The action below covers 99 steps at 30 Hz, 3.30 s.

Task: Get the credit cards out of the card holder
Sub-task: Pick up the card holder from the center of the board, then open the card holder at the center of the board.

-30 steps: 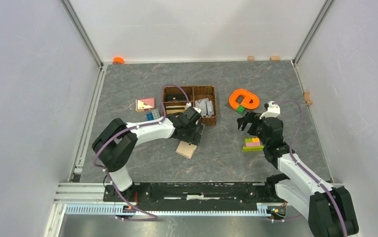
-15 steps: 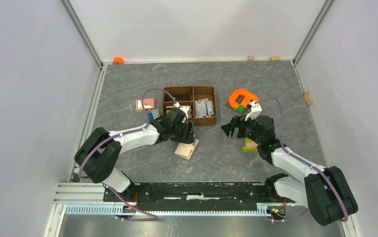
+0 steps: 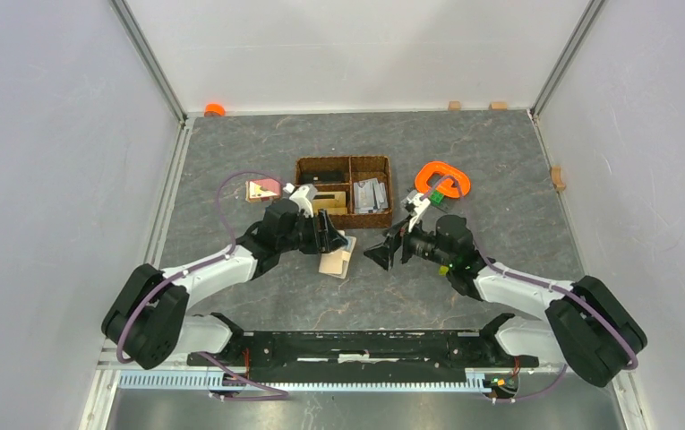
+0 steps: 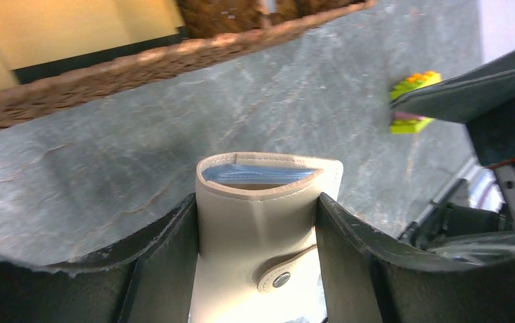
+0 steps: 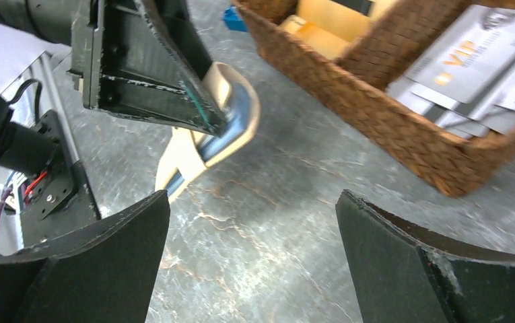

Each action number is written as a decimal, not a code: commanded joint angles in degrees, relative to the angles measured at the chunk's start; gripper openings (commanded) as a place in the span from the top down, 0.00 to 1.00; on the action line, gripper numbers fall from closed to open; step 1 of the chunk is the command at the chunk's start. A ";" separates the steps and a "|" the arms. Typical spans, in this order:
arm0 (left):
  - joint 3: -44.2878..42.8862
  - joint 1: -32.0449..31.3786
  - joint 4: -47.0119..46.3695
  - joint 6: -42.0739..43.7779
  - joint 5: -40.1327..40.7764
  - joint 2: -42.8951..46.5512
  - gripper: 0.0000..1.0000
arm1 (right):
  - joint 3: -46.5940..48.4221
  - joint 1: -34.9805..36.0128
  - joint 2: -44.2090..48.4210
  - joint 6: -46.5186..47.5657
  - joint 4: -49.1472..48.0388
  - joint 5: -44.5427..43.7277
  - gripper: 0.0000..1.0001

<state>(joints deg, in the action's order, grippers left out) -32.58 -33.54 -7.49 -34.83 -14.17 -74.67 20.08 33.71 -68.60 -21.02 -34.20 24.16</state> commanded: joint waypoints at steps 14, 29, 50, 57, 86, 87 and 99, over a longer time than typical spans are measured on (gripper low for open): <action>4.59 -2.44 -20.40 -7.45 -6.68 4.82 0.47 | 5.07 18.34 -9.15 7.86 -8.50 -16.25 0.07; 5.24 -3.11 -11.50 -5.60 4.79 11.02 0.41 | 2.85 18.50 -5.31 9.54 -7.97 -20.59 0.07; 4.99 -4.54 -15.18 -6.17 0.29 9.93 0.39 | 3.01 18.53 -7.35 4.98 -11.99 -18.53 0.05; 5.77 -5.04 -16.51 -5.94 0.29 11.65 0.38 | 6.47 18.58 -12.55 3.81 -10.69 -14.49 0.33; 10.41 -1.06 -22.74 -7.54 -7.57 21.50 0.17 | 1.02 5.58 -1.42 -7.48 -23.29 15.03 0.79; 10.97 -0.93 -24.33 -7.93 -8.40 21.90 0.18 | 1.02 5.48 -1.65 -7.82 -24.05 15.91 0.79; 11.95 -1.05 -39.55 -11.70 -18.86 14.14 0.50 | 1.61 5.48 -5.11 -10.80 -28.05 19.26 0.68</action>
<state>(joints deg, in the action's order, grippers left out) -20.93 -34.83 -37.65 -43.57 -27.75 -57.30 20.97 39.18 -72.93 -30.59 -57.04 40.56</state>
